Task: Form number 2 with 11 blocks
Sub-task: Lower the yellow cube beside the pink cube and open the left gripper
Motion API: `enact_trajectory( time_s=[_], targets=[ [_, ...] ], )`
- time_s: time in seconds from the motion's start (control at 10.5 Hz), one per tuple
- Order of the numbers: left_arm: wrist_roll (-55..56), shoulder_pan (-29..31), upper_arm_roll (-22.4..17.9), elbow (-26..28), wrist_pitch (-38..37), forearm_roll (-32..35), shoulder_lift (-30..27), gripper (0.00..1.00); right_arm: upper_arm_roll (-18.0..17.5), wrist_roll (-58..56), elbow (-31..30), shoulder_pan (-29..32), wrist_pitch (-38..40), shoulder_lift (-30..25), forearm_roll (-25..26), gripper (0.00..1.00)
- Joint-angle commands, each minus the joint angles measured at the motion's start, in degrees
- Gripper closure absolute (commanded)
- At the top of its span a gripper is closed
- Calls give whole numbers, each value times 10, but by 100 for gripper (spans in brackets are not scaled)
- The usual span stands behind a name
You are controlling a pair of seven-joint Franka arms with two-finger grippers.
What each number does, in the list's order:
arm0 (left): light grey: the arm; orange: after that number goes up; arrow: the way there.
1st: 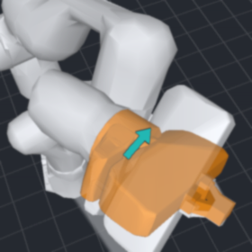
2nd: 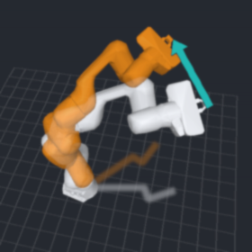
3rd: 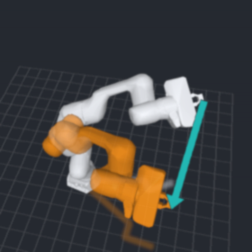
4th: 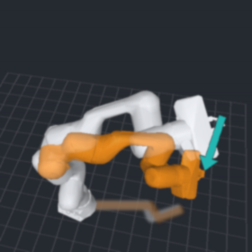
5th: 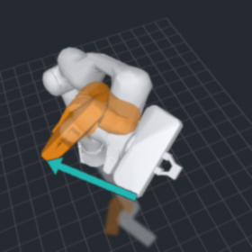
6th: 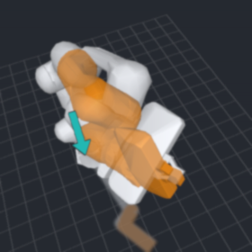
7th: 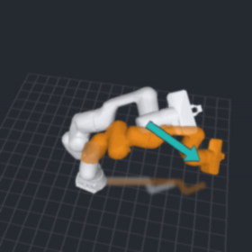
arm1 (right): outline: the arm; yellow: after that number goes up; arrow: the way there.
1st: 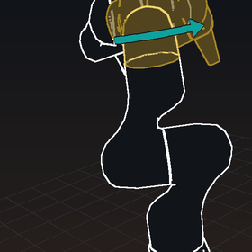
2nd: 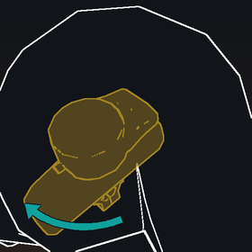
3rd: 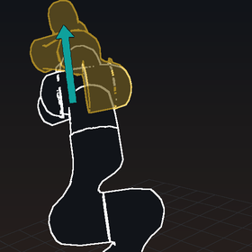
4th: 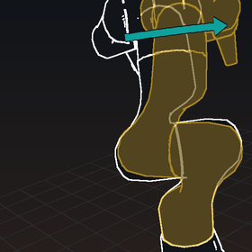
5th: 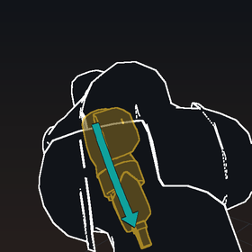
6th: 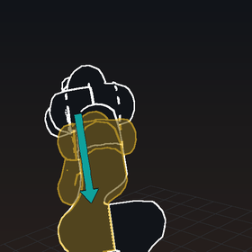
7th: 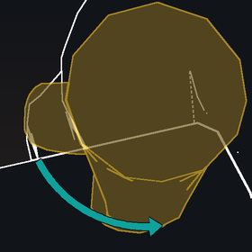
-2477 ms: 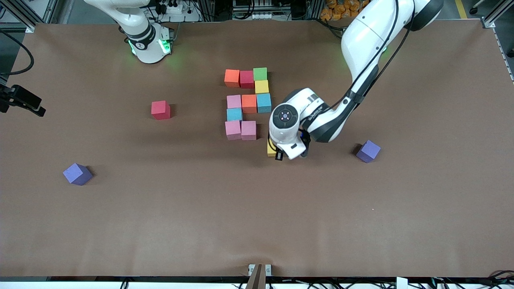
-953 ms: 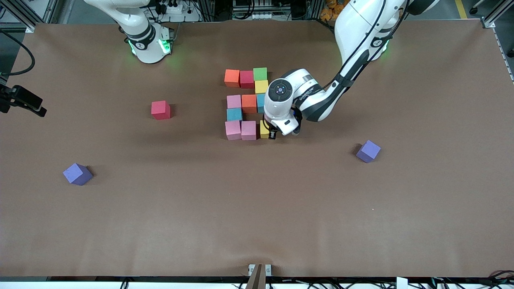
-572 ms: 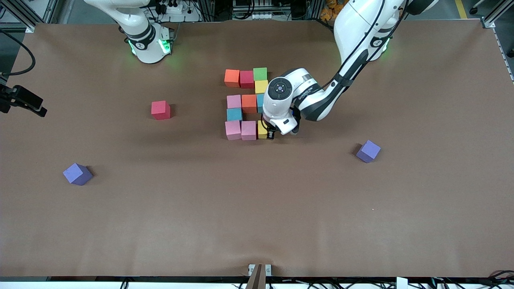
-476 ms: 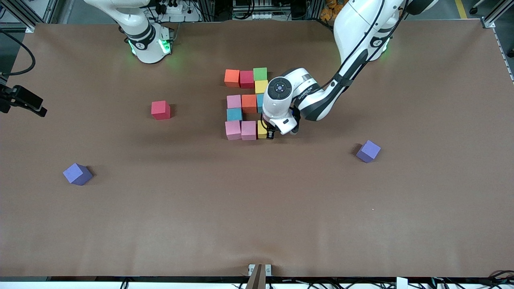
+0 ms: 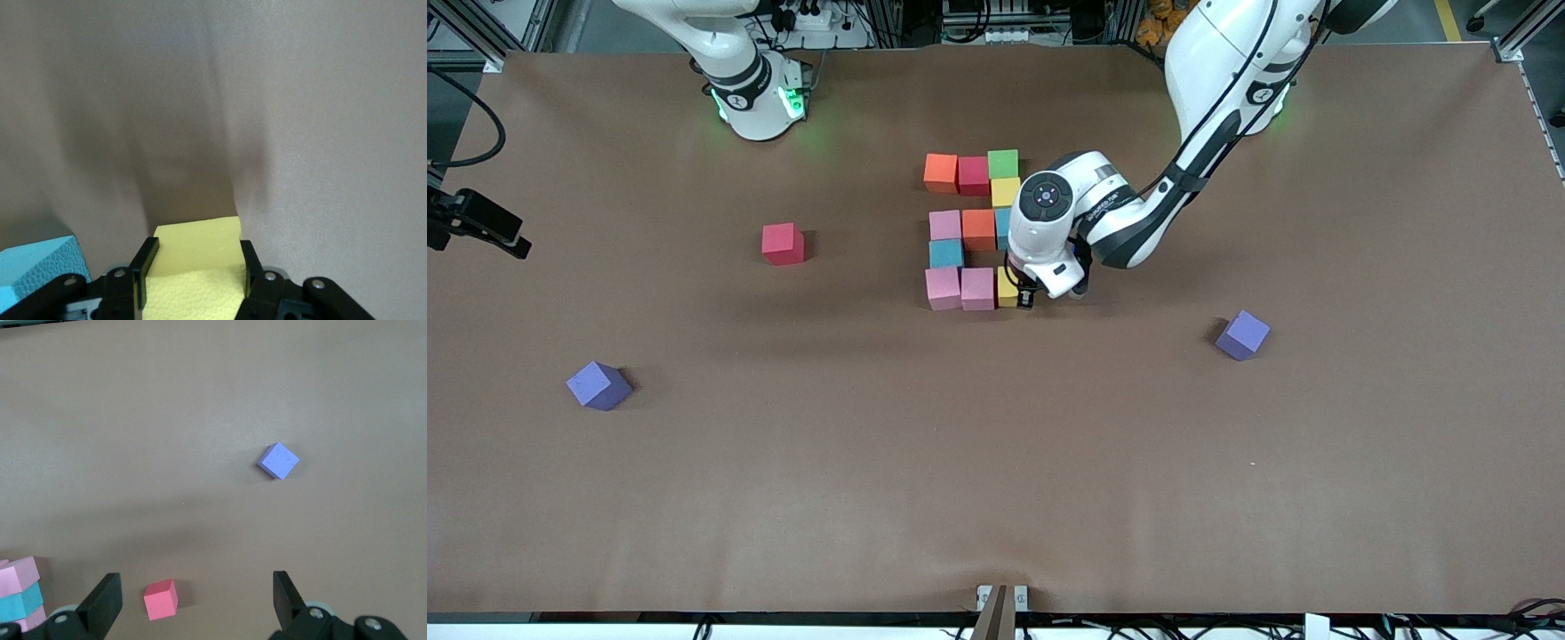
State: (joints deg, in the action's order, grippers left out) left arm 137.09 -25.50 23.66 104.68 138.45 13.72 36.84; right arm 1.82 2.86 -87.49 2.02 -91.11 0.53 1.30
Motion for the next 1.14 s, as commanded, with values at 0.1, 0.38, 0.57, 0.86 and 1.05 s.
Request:
enact_trajectory(
  time_s=[0.1, 0.38, 0.57, 0.86, 1.05],
  targets=[
    [12, -5, -5, -14, 4, 2, 11, 100, -4, 0, 5, 4, 4, 0, -6, 0],
    [12, -4, -7, -17, 4, 1, 10, 0, -4, 0, 5, 4, 4, 1, -6, 0],
    [11, -4, -7, -17, 2, 2, 8, 0, -4, 0, 5, 4, 4, 1, -6, 0],
    [10, -4, -7, -17, -8, 2, 2, 0, -4, 0, 5, 4, 4, 1, -6, 0],
    [6, -3, -4, -18, -44, 5, -18, 0, -4, 0, 5, 4, 4, 1, -6, 0]
  ],
)
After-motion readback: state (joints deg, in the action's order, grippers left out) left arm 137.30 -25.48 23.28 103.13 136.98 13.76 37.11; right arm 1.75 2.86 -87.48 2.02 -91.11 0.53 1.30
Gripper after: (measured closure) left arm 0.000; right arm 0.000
